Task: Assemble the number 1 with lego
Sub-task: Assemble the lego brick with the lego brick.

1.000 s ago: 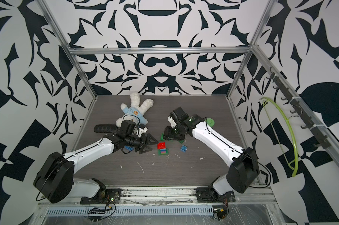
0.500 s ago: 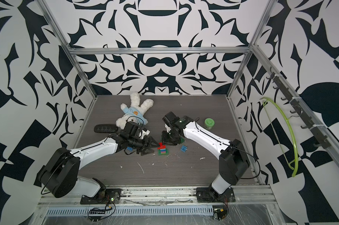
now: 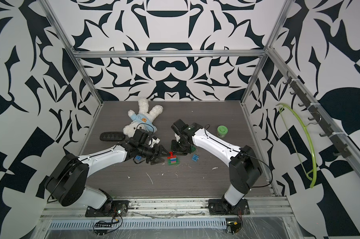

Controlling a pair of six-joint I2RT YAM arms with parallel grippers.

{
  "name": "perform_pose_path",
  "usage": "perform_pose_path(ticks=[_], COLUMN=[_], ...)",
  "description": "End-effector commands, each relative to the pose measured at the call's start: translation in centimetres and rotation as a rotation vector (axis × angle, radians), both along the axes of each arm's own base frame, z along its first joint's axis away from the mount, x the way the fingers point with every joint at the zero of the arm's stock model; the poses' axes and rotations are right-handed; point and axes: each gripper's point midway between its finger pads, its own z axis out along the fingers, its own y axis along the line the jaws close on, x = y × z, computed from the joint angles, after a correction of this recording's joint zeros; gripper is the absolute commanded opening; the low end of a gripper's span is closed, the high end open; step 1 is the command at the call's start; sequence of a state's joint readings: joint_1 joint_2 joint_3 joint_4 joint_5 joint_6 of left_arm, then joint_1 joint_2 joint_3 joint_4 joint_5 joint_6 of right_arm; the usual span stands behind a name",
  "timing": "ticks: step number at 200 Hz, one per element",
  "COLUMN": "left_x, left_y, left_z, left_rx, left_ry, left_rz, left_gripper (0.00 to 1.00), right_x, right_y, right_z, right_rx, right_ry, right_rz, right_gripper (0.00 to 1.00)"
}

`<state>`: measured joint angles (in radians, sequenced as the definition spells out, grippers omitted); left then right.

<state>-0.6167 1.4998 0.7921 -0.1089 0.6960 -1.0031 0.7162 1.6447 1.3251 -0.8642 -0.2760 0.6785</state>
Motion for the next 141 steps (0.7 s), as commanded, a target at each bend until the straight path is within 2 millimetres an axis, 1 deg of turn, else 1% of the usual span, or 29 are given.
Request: perform_pose_path(ticks=[1, 51, 96, 126, 141], left_x=[0.3, -0.8, -2.1, -2.3, -2.2], left_y=[-0.3, 0.5, 1.2, 1.2, 1.0], left_z=[-0.1, -1.7, -3.5, -3.8, -3.4], left_rx=[0.007, 0.055, 0.099, 0.106, 0.095], left_ry=[0.006, 0.060, 0.107, 0.116, 0.100], left_rz=[0.001, 0.000, 0.001, -0.004, -0.012], left_gripper=[0.65, 0.60, 0.59, 0.59, 0.61], right_x=[-0.7, -2.1, -2.9, -3.0, -2.8], right_y=[-1.2, -2.4, -3.0, -3.4, -2.9], right_z=[-0.9, -3.1, -4.6, -4.8, -4.4], right_rx=[-0.085, -0.191, -0.247, -0.277, -0.255], right_ry=[0.024, 0.069, 0.097, 0.096, 0.086], right_rz=[0.010, 0.036, 0.046, 0.048, 0.050], right_gripper=[0.28, 0.27, 0.26, 0.25, 0.25])
